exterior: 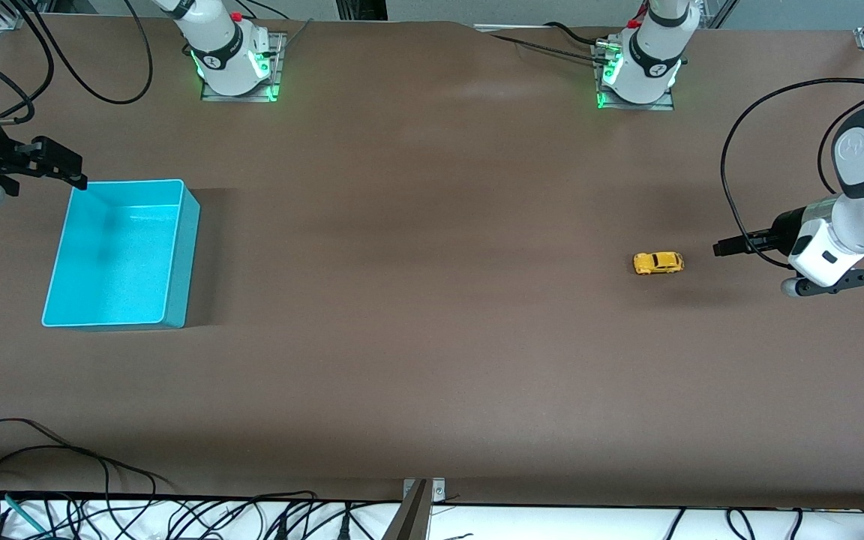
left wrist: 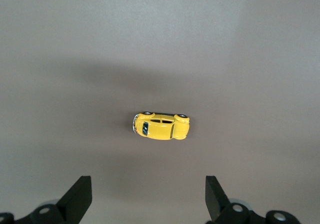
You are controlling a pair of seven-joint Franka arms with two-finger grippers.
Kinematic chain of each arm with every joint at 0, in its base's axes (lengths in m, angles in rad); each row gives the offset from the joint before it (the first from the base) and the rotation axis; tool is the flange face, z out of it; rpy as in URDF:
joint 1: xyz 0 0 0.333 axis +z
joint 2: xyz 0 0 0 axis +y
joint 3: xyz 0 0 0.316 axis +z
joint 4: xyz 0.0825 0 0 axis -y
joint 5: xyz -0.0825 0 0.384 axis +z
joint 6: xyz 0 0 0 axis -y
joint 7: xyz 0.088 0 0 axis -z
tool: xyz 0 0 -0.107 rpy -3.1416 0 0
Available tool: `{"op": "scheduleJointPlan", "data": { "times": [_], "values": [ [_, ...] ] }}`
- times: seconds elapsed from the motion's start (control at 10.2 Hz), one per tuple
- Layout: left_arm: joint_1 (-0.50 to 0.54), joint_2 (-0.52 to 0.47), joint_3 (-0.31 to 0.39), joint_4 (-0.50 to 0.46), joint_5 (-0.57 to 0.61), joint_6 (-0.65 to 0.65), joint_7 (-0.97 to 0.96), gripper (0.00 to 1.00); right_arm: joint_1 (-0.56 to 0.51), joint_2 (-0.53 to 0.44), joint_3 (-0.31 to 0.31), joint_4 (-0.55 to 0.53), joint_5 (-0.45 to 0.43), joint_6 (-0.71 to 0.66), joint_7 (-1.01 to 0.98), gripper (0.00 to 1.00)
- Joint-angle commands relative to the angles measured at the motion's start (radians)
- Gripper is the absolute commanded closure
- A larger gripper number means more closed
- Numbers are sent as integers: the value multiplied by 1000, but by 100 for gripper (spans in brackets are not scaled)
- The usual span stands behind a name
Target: Wind up and store yellow beetle car
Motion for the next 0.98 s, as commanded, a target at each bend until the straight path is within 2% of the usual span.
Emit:
{"op": "scheduleJointPlan", "data": {
  "times": [0.0,0.88],
  "values": [
    [7,12,-6,31,25,-26,-7,0,5,6,-9,24,-2,-22,-16,0],
    [7,12,-6,31,25,-26,-7,0,3,6,-24,21,0,-22,-23,0]
  ]
}}
